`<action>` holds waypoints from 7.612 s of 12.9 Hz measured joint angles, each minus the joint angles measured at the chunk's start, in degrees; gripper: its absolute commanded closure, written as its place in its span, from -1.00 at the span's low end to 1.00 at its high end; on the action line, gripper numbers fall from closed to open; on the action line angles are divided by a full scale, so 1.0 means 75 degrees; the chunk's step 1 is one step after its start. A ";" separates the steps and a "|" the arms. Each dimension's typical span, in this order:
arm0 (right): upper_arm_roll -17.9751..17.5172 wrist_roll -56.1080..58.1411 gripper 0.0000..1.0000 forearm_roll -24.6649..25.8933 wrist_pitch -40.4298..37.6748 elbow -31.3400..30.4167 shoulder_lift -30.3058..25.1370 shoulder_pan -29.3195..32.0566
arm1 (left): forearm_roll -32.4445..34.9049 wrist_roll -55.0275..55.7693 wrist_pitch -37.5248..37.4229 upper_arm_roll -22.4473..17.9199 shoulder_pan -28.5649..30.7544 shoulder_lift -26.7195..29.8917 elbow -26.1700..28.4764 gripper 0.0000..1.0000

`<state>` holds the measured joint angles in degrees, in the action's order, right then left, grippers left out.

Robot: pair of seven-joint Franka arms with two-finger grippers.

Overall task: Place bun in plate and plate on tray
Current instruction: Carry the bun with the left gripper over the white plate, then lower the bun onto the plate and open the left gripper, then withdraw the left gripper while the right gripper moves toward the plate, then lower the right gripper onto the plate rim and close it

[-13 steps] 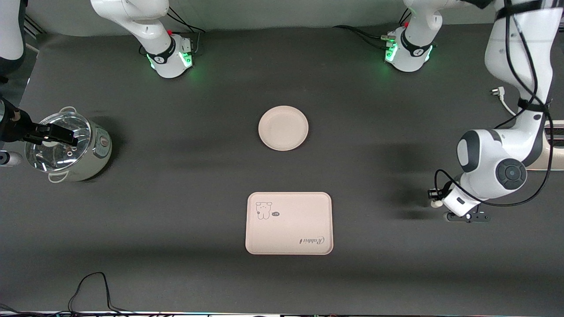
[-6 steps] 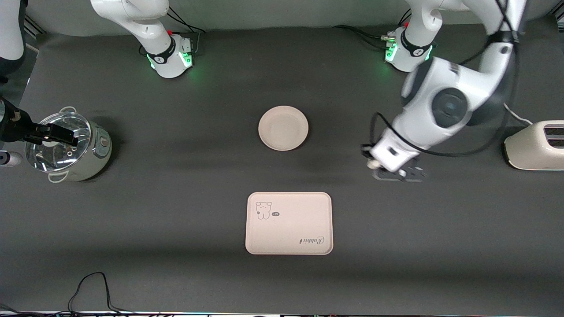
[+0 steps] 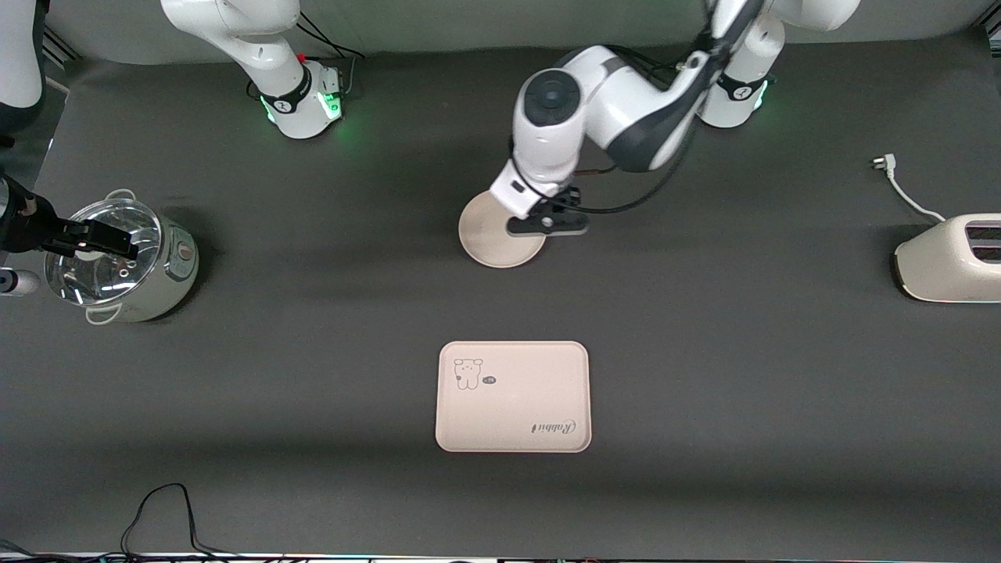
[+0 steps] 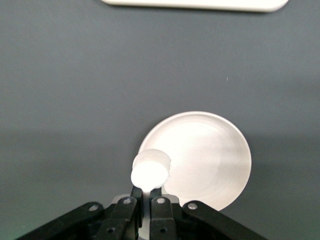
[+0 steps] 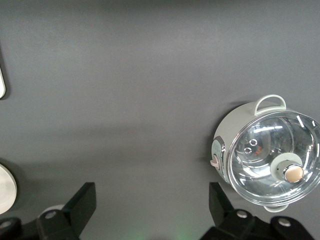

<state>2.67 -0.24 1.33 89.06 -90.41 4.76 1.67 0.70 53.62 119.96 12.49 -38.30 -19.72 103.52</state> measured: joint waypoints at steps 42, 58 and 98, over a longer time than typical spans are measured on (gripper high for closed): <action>-0.0089 -0.0364 -1.00 -0.0447 0.0377 -0.1133 -0.0725 -0.0651 | 0.0802 -0.3599 -0.2227 -0.0406 0.2689 0.0050 -0.2523 -1.00; -0.0196 -0.6490 -1.00 -0.0805 0.2138 -0.1874 -0.0331 -0.6757 | 0.0089 -0.6272 -0.3543 -0.0399 0.5592 0.2622 -0.0982 -1.00; -0.0377 -0.5541 0.95 -0.2449 1.1061 -0.6609 0.2001 -0.7049 | 0.0069 -0.6407 -0.3732 -0.0380 0.5851 0.2895 -0.0773 -1.00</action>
<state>-0.16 -41.80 -17.04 172.01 -139.97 19.77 -51.20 1.22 5.57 91.96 9.64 5.59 1.99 97.72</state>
